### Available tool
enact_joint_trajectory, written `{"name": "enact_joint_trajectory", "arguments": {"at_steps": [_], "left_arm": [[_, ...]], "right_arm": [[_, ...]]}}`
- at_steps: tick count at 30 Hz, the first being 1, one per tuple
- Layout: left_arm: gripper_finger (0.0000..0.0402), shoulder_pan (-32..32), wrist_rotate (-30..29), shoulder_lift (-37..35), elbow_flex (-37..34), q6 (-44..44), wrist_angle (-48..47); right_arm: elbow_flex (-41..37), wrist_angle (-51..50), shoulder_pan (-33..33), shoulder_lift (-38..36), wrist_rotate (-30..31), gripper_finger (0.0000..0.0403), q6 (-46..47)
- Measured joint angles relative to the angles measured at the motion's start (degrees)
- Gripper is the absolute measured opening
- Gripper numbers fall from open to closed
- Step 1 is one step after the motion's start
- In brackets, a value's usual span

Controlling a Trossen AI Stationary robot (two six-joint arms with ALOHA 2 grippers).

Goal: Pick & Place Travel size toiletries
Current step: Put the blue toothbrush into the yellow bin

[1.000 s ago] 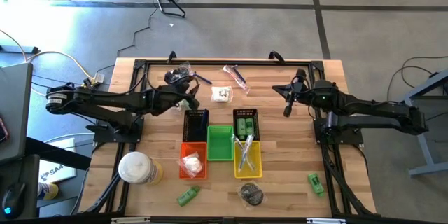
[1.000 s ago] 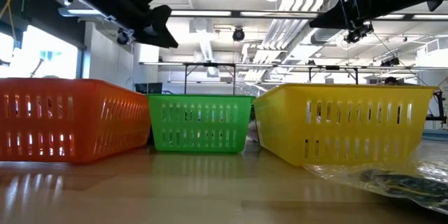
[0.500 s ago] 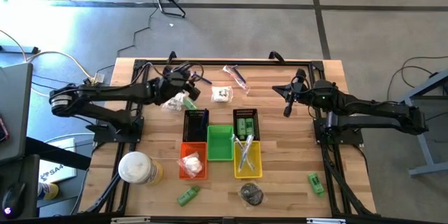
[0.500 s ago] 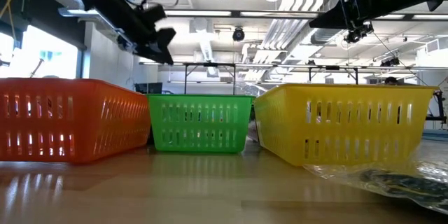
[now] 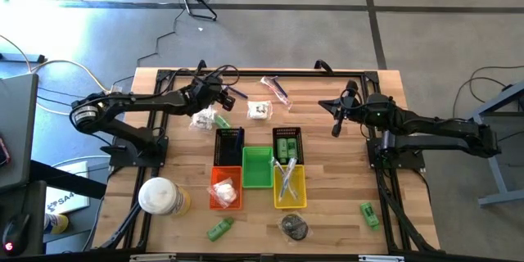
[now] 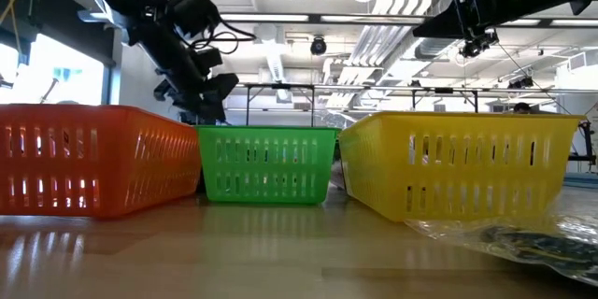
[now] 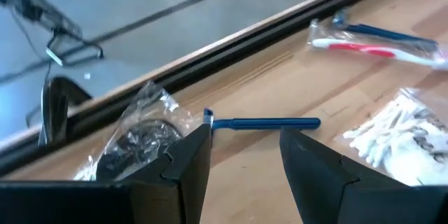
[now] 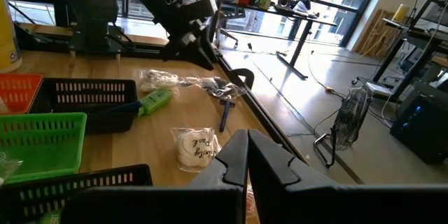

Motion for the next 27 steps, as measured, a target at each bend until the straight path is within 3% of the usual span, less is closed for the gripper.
{"name": "enact_joint_trajectory", "arguments": {"at_steps": [6, 15, 27], "left_arm": [[0.0166, -0.2, 0.0, 0.0, 0.0, -11.0, -5.0], [0.0166, -0.2, 2.2, 0.0, 0.0, -28.5, -20.0], [0.0166, -0.2, 3.2, 1.5, 0.0, -29.1, -20.8]], "right_arm": [[0.0, 0.0, 0.0, 0.1, 0.0, 0.0004, 0.0], [0.0, 0.0, 0.0, 2.5, 0.0, 0.0005, -1.3], [0.0, 1.3, 0.0, 3.7, 0.0, 0.0005, -1.5]]}}
